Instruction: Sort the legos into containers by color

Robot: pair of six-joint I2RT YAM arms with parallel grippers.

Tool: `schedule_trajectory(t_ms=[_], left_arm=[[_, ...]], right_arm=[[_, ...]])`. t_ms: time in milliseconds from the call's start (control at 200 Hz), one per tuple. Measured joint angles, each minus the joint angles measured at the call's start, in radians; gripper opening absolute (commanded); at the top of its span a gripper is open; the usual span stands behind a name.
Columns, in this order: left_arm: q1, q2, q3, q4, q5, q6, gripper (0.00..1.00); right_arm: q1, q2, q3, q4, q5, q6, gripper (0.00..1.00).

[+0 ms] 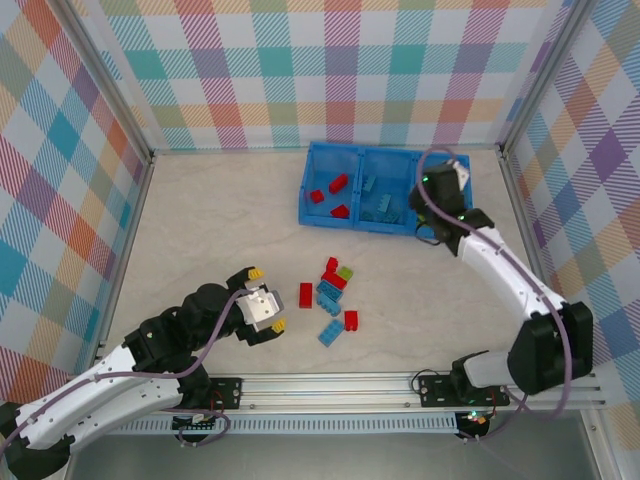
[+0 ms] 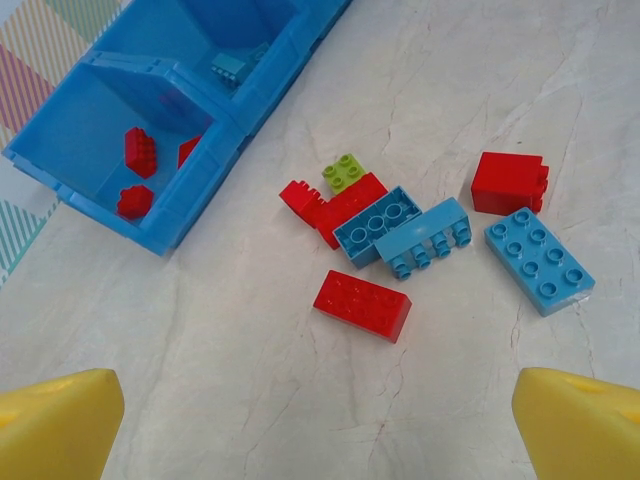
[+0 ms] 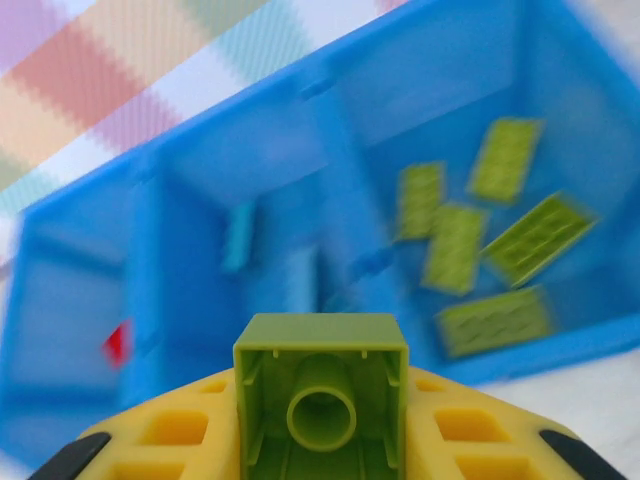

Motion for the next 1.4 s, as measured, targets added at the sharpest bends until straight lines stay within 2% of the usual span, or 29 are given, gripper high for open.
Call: schedule_trajectory(t_ms=[105,185,245,440,535,640,705,815,905,995,1105,1230,1400], left_arm=[[0.0,0.002,0.0,0.0,-0.005,0.0,1.0],[0.0,0.002,0.0,-0.002,-0.016,-0.001,1.0],[0.0,0.002,0.0,-0.003,-0.03,-0.003,1.0],[0.0,0.038,0.0,-0.003,-0.075,-0.024,1.0],[0.003,0.085,0.008,-0.015,-0.106,-0.039,1.0],[0.013,0.167,0.059,-0.057,-0.154,-0.098,1.0],[0.021,0.212,0.115,-0.082,-0.196,-0.177,1.0],[0.048,0.274,0.226,-0.098,-0.261,-0.353,1.0],[0.076,0.364,0.311,-0.106,-0.302,-0.502,1.0],[0.117,0.487,0.371,-0.105,-0.301,-0.639,0.97],[0.175,0.654,0.392,-0.094,-0.208,-0.795,0.93],[0.192,0.777,0.394,-0.089,-0.12,-0.955,0.83],[0.189,0.909,0.405,-0.097,-0.03,-1.104,0.76]], right_arm=[[-0.105,0.142,0.052,0.003,-0.054,-0.047,0.33],[-0.135,0.25,0.107,-0.009,-0.093,-0.07,0.38],[-0.149,0.307,0.141,-0.016,-0.111,-0.078,0.46],[-0.176,0.331,0.188,-0.037,-0.134,-0.111,0.55],[-0.181,0.311,0.199,-0.041,-0.143,-0.122,0.55],[-0.181,0.241,0.18,-0.057,-0.191,-0.124,0.6],[-0.181,0.151,0.126,-0.046,-0.272,-0.131,0.62],[-0.178,-0.056,-0.032,0.013,-0.489,-0.142,0.7],[-0.137,-0.188,-0.133,0.032,-0.633,-0.153,0.71],[-0.055,-0.229,-0.151,-0.018,-0.714,-0.18,0.73],[0.069,-0.233,-0.152,-0.117,-0.764,-0.221,0.77],[0.199,-0.247,-0.188,-0.206,-0.806,-0.235,0.78],[0.243,-0.299,-0.295,-0.251,-0.853,-0.209,0.78]])
